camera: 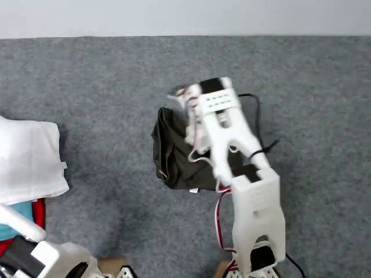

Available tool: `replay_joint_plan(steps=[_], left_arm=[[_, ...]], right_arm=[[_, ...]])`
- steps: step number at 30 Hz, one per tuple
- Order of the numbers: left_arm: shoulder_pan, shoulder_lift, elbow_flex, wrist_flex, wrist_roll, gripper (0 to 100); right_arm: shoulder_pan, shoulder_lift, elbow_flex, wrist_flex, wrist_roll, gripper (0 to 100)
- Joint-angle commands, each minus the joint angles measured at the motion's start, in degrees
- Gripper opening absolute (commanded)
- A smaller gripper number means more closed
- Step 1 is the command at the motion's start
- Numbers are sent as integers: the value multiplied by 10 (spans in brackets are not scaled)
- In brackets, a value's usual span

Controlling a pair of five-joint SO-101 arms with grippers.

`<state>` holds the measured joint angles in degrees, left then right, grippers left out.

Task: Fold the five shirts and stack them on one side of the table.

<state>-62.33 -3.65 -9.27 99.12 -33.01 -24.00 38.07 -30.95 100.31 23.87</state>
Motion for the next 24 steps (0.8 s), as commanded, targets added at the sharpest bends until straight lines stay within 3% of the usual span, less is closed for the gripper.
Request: replay_joint_plan(steps=[1,5,10,24], left_arm=[[4,-20,-1,4,5,7],[4,-20,-1,4,5,7],[4,-20,-1,4,5,7],[4,-20,-1,4,5,7]], right_arm=[[-96,-11,-33,22,2,10],[-190,-11,-39,17,1,10],[-218,-11,-101,22,1,9],[-87,-27,-139,-12,4,10]])
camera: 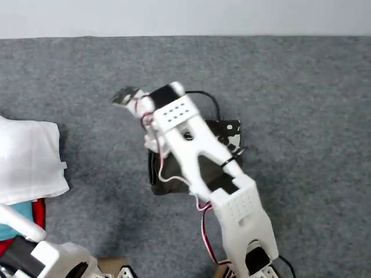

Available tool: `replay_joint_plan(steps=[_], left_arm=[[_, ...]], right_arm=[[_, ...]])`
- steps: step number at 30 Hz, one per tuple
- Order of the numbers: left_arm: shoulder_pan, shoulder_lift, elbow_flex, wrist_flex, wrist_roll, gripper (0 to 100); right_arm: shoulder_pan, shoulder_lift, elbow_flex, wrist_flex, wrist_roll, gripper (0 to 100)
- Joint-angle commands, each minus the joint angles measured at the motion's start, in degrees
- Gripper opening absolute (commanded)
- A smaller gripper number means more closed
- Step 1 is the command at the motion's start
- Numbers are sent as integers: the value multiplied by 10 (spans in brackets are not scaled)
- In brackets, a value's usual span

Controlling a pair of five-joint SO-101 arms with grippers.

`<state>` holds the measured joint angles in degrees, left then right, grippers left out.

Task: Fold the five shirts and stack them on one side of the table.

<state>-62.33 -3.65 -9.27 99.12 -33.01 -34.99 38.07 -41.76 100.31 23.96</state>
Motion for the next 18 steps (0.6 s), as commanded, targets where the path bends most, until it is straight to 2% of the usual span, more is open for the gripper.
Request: replay_joint_plan(steps=[1,11,15,18], left_arm=[[4,-20,-1,4,5,7],[4,-20,-1,2,5,7],[7,-20,0,2,5,7],[18,-23,20,1,5,7]], right_arm=[[29,-22,-31,-35,4,10],[44,81,-31,-283,4,10],[46,116,-32,-335,4,9],[56,107,-44,-320,4,9]])
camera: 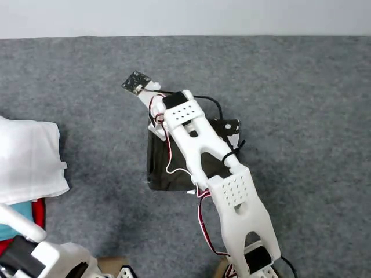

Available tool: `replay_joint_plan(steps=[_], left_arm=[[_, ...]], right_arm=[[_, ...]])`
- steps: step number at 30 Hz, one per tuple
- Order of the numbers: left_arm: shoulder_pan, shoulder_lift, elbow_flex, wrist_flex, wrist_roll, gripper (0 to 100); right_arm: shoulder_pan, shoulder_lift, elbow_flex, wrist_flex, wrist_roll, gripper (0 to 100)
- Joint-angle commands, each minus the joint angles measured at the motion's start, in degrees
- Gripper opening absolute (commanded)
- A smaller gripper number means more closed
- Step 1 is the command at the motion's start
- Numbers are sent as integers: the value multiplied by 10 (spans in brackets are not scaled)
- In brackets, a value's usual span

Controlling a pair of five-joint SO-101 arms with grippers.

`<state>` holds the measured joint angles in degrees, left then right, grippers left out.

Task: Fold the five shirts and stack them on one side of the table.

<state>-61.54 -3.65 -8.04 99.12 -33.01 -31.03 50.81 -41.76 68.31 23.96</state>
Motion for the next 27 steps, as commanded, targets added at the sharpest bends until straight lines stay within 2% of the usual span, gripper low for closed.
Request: replay_joint_plan(steps=[1,13,18,27], left_arm=[[14,-25,15,1,5,7],[20,-25,17,1,5,7],[18,-25,17,1,5,7],[16,-26,16,4,5,7]], right_arm=[[17,-29,-54,20,4,9],[55,-123,-125,350,3,9],[87,-211,-20,348,-16,9],[105,-400,312,345,-20,9]])
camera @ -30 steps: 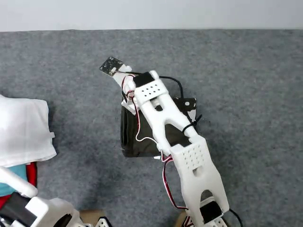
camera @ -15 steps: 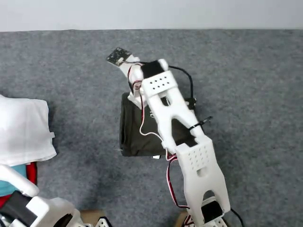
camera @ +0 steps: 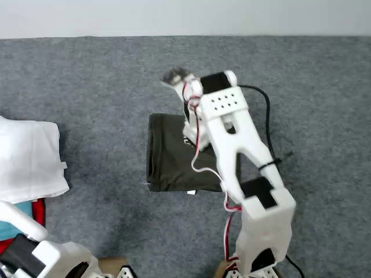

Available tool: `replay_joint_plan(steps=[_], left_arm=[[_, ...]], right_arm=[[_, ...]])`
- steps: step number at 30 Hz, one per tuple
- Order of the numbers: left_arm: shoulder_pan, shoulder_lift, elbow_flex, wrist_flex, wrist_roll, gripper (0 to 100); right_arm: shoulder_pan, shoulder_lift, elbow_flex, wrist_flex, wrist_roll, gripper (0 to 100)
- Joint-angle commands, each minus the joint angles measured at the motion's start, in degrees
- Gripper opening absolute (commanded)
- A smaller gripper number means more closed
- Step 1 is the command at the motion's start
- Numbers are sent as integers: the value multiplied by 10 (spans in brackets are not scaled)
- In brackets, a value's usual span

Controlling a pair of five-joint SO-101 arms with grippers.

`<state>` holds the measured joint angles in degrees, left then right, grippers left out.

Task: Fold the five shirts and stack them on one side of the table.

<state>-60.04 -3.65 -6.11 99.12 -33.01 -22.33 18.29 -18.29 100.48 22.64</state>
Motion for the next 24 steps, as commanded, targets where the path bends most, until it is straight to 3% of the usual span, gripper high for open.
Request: replay_joint_plan(steps=[1,11,19,24], left_arm=[[1,-26,-3,4,5,7],[1,-26,-3,4,5,7],[1,-26,-3,4,5,7],[2,-26,-3,3,5,7]], right_arm=[[23,-82,104,22,-7,9],[65,-87,211,-114,-8,9],[-32,-87,331,-149,-34,9],[-41,-95,326,-150,-41,9]])
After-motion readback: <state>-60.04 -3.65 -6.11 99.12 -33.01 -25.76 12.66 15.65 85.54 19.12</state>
